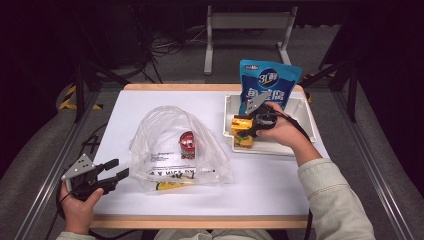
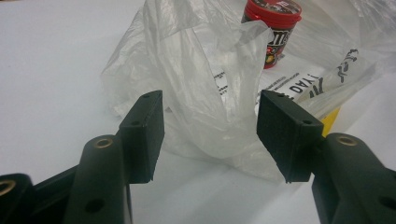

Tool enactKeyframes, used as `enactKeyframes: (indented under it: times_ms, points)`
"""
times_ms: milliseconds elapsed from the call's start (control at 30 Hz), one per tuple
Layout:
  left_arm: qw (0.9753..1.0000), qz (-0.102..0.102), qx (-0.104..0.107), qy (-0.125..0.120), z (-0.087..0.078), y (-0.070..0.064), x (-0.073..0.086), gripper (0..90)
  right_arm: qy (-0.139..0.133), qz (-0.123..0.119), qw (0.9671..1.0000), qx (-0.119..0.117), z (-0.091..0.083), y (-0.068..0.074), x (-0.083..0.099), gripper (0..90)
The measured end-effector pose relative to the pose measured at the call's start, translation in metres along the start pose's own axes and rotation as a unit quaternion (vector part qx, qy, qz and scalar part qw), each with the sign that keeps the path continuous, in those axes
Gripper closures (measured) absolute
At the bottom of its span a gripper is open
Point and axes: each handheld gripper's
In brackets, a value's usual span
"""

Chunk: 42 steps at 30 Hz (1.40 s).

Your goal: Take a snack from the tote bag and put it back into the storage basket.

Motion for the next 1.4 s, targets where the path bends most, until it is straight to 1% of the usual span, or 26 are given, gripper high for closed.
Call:
enactKeyframes:
  times_ms: [233, 333, 500, 700, 867, 967, 1067, 1100, 1133, 1200, 1300, 1400]
  points:
    - [1.0, 0.002, 0.0, 0.0, 0.0, 0.0, 0.0, 42.3, 0.008, -0.002, 0.9999, 0.01, -0.003, -0.001, 0.002, 50.7]
    - [1.0, 0.001, 0.0, 0.001, 0.0, 0.0, 0.0, 42.3, 0.011, 0.007, 0.9999, 0.011, -0.005, -0.002, 0.006, 49.6]
    - [1.0, 0.001, 0.0, 0.002, 0.0, -0.001, 0.0, 42.3, 0.012, 0.009, 0.9998, 0.015, -0.006, -0.002, 0.008, 46.1]
    - [1.0, 0.001, 0.0, 0.001, 0.0, 0.0, 0.0, 42.3, 0.014, 0.002, 0.9996, 0.022, -0.007, -0.003, 0.009, 45.9]
    - [1.0, 0.0, 0.0, 0.002, 0.001, 0.0, 0.0, 42.2, 0.019, 0.004, 0.9994, 0.027, -0.01, -0.004, 0.013, 45.2]
    - [1.0, 0.001, 0.0, 0.001, 0.001, 0.0, 0.0, 42.2, 0.022, -0.003, 0.9994, 0.028, -0.011, -0.003, 0.014, 47.0]
    - [1.0, 0.0, 0.0, 0.002, 0.001, -0.001, 0.0, 42.2, 0.03, -0.027, 0.9986, 0.035, -0.013, -0.002, 0.014, 49.1]
    - [1.0, 0.0, 0.0, 0.002, 0.001, -0.001, 0.0, 42.2, 0.03, -0.027, 0.9986, 0.035, -0.013, -0.002, 0.014, 49.1]
    - [1.0, 0.0, 0.0, 0.002, 0.001, -0.001, 0.0, 42.2, 0.032, -0.034, 0.9982, 0.037, -0.014, -0.002, 0.015, 49.1]
    - [1.0, 0.0, 0.0, 0.002, 0.001, -0.001, 0.0, 42.2, 0.032, -0.036, 0.9982, 0.036, -0.014, -0.003, 0.015, 49.1]
    - [1.0, 0.0, 0.0, 0.002, 0.001, -0.001, 0.0, 42.2, 0.035, -0.047, 0.9977, 0.032, -0.014, -0.003, 0.015, 48.3]
    - [1.0, 0.0, 0.001, 0.002, 0.0, 0.0, 0.0, 42.2, 0.038, -0.048, 0.9975, 0.036, -0.014, -0.004, 0.015, 47.2]
Point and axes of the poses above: each handheld gripper's, and its own axes: z roughly forward along the jaws, x roughly out of its underside, y roughly to its left, and after that the axes turned 4 degrees about -z, right-handed
